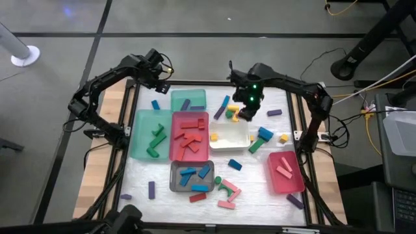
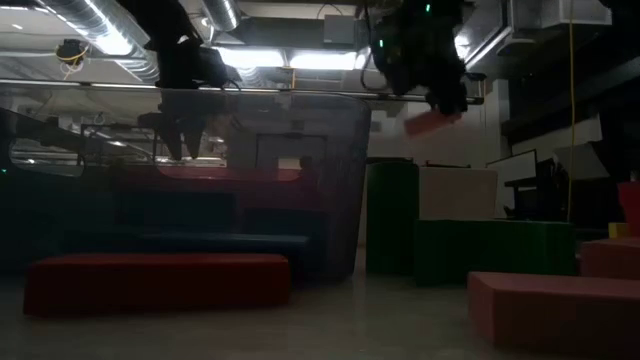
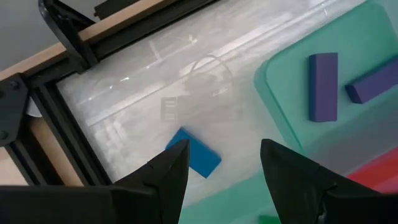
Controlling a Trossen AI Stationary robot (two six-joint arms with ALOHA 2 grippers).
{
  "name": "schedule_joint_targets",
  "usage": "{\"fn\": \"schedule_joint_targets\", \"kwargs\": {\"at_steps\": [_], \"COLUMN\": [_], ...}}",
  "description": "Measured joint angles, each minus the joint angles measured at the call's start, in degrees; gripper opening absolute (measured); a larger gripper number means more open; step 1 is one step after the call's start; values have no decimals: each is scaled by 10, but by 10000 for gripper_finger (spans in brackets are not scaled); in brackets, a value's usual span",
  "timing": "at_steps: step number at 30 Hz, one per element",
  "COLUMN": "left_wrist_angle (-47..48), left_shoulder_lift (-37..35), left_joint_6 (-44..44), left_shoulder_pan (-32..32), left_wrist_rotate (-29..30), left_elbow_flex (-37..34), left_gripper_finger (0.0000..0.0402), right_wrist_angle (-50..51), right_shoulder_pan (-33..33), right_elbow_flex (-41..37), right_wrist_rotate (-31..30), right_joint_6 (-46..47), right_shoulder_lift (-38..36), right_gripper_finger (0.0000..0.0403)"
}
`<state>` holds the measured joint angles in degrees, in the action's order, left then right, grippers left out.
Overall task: Sort blocks
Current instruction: Put the pink block into the bottom pink bin
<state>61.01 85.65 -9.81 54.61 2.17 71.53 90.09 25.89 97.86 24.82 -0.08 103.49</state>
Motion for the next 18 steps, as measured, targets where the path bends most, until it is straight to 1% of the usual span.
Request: {"fn": "schedule_joint_targets", "kwargs": {"at_steps": [5, 8, 12, 15, 18], "left_wrist_angle": [-1, -2, -2, -2, -5], "left_shoulder_lift": [0, 0, 0, 0, 0], "left_joint_6": [-12, -14, -20, -21, -21], "left_shoulder_pan": [7, 7, 5, 5, 5], "left_wrist_rotate": [0, 0, 0, 0, 0], "left_elbow_flex": [0, 0, 0, 0, 0], "left_gripper_finger": [186, 186, 186, 186, 186], "right_wrist_angle": [0, 0, -3, -1, 0], "right_shoulder_pan": [-70, -115, -177, -223, -272], "right_elbow_flex": [0, 0, -7, -64, -153], "right_wrist_rotate": [-49, -102, -152, -180, -177], "right_joint_6": [67, 131, 229, 329, 466], "right_shoulder_lift": [-47, -79, -128, -180, -243], "right_gripper_finger": [65, 65, 66, 66, 66]}}
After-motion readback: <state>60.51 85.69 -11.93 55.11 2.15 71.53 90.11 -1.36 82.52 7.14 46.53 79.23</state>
